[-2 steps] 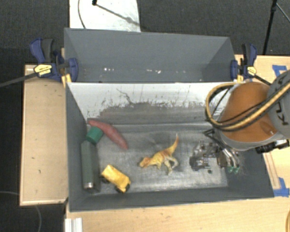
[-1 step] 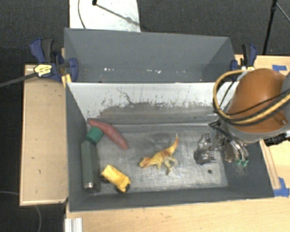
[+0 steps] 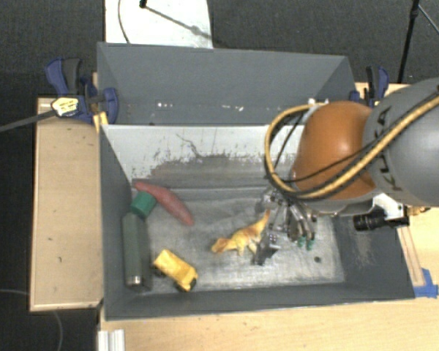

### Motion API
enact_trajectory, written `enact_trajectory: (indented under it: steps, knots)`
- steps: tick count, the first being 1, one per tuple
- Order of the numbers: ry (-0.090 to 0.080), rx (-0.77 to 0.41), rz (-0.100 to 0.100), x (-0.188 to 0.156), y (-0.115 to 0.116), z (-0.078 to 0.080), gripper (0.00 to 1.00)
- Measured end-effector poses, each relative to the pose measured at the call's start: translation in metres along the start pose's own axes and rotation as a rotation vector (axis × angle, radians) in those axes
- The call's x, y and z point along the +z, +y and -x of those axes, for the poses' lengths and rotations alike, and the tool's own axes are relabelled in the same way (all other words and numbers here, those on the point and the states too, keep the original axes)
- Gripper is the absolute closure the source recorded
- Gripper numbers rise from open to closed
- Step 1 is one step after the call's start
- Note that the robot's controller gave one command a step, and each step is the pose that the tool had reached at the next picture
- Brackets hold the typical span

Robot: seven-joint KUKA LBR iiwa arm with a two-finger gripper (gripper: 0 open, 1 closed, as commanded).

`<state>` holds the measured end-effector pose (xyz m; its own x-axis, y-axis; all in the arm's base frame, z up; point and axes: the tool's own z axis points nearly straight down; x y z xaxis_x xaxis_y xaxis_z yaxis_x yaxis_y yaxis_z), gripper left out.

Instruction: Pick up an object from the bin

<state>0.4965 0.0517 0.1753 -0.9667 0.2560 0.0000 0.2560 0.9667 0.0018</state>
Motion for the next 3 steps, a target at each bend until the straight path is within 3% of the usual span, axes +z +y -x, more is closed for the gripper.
enact_trajectory:
  steps: [1, 2, 3]
  knots:
    - [-0.001, 0.001, -0.001, 0.000, -0.001, 0.001, 0.00]
    - [-0.002, -0.017, 0.000, 0.103, 0.002, 0.005, 1.00]
    - [-0.002, -0.018, 0.000, 0.103, 0.002, 0.005, 1.00]
